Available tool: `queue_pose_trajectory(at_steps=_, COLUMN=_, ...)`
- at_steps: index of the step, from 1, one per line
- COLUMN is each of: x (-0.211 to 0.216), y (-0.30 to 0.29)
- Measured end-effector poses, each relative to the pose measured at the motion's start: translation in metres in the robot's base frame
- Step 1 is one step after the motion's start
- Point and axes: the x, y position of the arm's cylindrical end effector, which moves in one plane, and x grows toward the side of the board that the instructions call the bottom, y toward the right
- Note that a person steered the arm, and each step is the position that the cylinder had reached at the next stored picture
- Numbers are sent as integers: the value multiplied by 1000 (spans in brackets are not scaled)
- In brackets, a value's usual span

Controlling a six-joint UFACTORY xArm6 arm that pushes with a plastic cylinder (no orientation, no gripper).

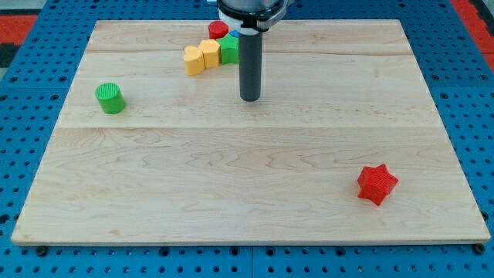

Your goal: Move the red star to the top left corner

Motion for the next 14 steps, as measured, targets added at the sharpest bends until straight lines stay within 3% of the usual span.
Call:
queue_pose_trajectory(at_steps=1, x=4, y=-1)
queue_pose_trajectory(at_steps=2, x=30, y=57)
queue_pose_trajectory(at_steps=3, x=30, y=105)
queue_pose_trajectory(at_steps=5, x=30, y=120)
queue_pose_trajectory(at_steps=6, x=43, y=173)
queue_pose_trajectory(at_steps=8, x=152, y=199)
queue_pose_trajectory(at_steps=10, x=191, y=233)
queue_pose_trajectory(at_steps=11, x=195, y=166)
queue_pose_trajectory(at_steps=12, x=172, y=133)
queue_pose_trajectory(at_steps=14, x=108, y=170)
